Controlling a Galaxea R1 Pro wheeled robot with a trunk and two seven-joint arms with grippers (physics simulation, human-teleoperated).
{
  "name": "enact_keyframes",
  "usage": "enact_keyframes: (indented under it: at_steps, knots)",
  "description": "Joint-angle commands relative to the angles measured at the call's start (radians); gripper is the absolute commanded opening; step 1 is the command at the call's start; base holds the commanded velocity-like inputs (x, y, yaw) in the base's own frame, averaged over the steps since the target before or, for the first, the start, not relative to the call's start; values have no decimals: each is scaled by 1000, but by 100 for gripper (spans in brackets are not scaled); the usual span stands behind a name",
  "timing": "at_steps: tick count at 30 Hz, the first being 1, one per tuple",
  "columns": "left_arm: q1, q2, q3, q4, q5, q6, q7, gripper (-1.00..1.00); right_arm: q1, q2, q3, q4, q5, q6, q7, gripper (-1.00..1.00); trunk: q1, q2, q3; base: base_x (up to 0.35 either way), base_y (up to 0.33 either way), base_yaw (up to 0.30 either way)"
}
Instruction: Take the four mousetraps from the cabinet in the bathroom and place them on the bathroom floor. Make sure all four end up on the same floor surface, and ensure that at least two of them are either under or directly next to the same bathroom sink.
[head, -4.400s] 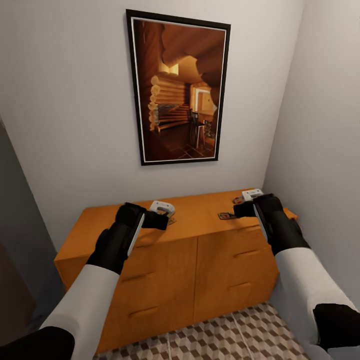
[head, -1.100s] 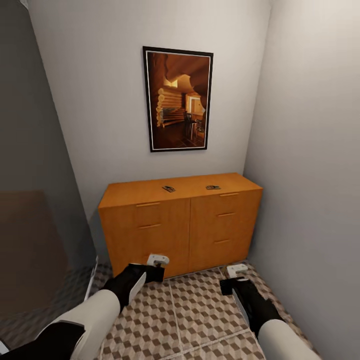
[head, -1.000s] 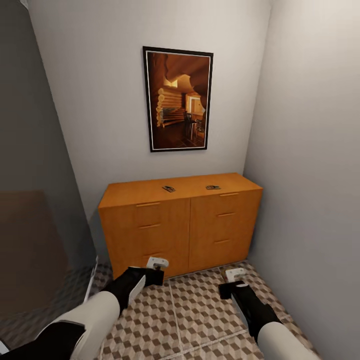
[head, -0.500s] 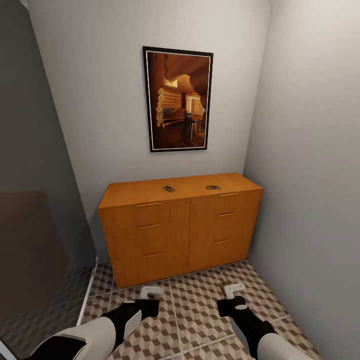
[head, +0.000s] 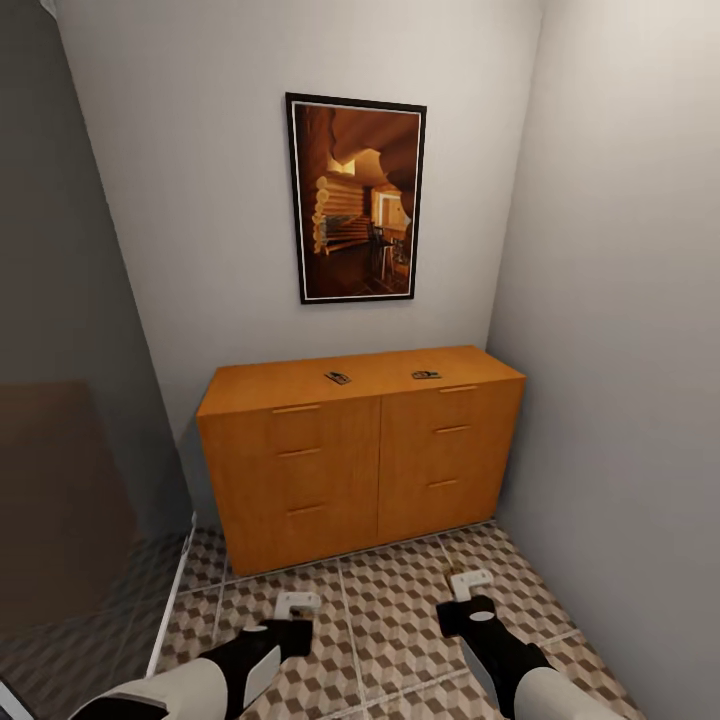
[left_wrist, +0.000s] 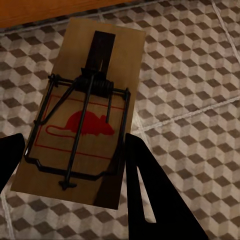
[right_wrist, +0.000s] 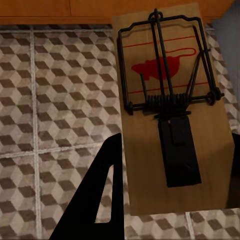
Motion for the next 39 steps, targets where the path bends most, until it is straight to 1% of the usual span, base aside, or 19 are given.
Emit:
enact_keyframes:
  at_steps: [1, 7, 13, 16, 24, 26, 31, 32, 39]
  knots:
    - [3, 3, -8, 0, 8, -3, 0, -100, 0, 1, -8, -2, 9, 11, -1, -100, 0, -1, -1, 0, 0, 0]
    - [27, 10, -8, -2, 6, -12, 1, -100, 0, 2, -7, -1, 11, 19, -3, -100, 0, -1, -1, 0, 0, 0]
    - [34, 6, -9, -4, 4, -13, 2, -100, 0, 4, -7, -1, 12, 21, -3, -100, 0, -1, -1, -4, 0, 0]
    - [34, 5, -8, -4, 3, -14, 1, -100, 0, 4, -7, -1, 13, 21, -3, -100, 0, -1, -1, -143, 0, 0]
    - [34, 3, -9, -4, -1, -15, 1, -100, 0, 5, -6, -1, 15, 24, -3, -100, 0, -1, -1, -305, 0, 0]
    - [35, 3, -8, -5, 0, -20, 1, -100, 0, 5, -5, -1, 15, 37, -3, -100, 0, -1, -1, -338, 0, 0]
    - [35, 3, -8, -5, 4, -67, 1, -100, 0, 9, -4, -1, 16, 82, -3, -100, 0, -1, -1, -342, 0, 0]
    - [35, 3, -8, -4, 5, -77, 1, -100, 0, 13, -4, -1, 16, 89, -3, -100, 0, -1, -1, -343, 0, 0]
    - [35, 3, -8, -4, 4, -89, -2, -100, 0, 22, -3, -1, 18, 99, -3, -100, 0, -1, -1, -336, 0, 0]
